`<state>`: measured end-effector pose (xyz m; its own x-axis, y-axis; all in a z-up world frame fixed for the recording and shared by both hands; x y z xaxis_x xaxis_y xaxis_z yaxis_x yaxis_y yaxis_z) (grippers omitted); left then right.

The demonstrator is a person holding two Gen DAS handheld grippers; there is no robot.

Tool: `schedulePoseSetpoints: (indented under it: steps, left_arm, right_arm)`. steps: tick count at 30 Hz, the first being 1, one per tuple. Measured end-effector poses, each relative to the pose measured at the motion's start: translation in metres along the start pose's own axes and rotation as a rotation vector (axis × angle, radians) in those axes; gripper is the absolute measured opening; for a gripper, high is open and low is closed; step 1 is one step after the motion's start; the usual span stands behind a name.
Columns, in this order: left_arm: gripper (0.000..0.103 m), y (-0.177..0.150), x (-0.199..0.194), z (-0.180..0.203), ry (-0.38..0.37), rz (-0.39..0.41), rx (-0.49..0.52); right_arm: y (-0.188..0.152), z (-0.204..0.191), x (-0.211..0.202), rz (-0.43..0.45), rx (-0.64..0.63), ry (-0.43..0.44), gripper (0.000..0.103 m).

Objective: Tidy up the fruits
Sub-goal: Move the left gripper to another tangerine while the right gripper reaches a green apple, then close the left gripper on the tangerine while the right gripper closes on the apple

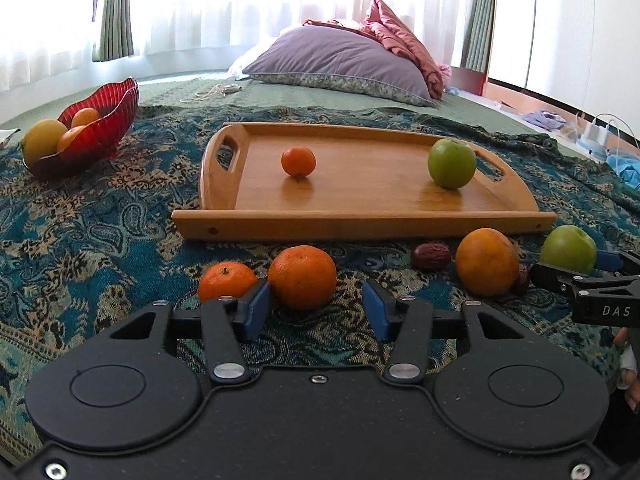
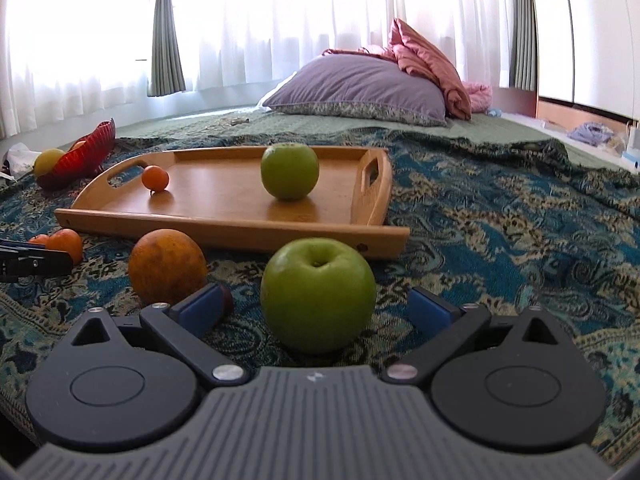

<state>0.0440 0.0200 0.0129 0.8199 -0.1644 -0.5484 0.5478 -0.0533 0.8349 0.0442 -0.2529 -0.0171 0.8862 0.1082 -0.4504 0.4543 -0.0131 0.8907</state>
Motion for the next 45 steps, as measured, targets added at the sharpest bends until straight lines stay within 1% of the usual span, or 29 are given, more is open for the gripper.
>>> schedulePoseSetpoints:
  steps: [3,7,15,22,28,31,35,37,41,45]
  left_arm:
    - [0.048,-0.001,0.002,0.002,0.009,0.007,0.011]
    - [0.047,-0.001,0.005,0.003,0.021,0.014,0.019]
    - [0.038,-0.001,0.014,-0.001,0.058,0.013,0.007]
    - [0.038,-0.001,0.016,0.001,0.067,0.022,0.021]
    - [0.038,0.002,0.018,-0.003,0.049,0.031,-0.016]
    - [0.038,0.003,0.018,-0.002,0.054,0.035,-0.016]
    - [0.037,0.002,0.017,-0.001,0.051,0.043,-0.027]
    - [0.037,0.002,0.016,-0.002,0.052,0.048,-0.029]
    - [0.037,0.003,0.013,-0.001,0.055,0.06,-0.017]
    - [0.036,0.007,0.008,0.002,0.063,0.081,-0.003]
  right_arm:
    - [-0.001,0.003,0.002,-0.005,0.023,0.005,0.102]
    - [-0.004,0.004,0.003,-0.002,0.019,0.007,0.102]
    - [-0.005,0.001,0.004,-0.006,-0.007,0.006,0.098]
    - [-0.006,-0.001,0.004,-0.004,-0.02,0.003,0.095]
    - [-0.007,-0.002,0.002,-0.004,-0.025,0.0,0.093]
    - [-0.007,-0.003,-0.002,0.004,-0.03,0.005,0.087]
    - [-0.011,-0.007,-0.008,0.011,-0.04,0.019,0.076]
    - [-0.011,-0.009,-0.011,0.021,-0.035,0.013,0.072]
    - [-0.008,-0.005,-0.014,0.033,0.002,-0.007,0.058]
    - [-0.004,0.0,-0.013,0.021,0.031,0.004,0.058]
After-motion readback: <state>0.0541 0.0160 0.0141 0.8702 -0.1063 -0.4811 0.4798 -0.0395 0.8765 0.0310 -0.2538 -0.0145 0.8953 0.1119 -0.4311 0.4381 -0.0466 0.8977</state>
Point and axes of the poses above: each gripper's, at about its wrist camera, not at the fingertips, and x roughly the way its jaws point, z to its right, y to its top, the point moved 1 cm from there along x, roughly the way its jaws point, and after that the axes turned 1 degree about z, right-handed, at the moved point
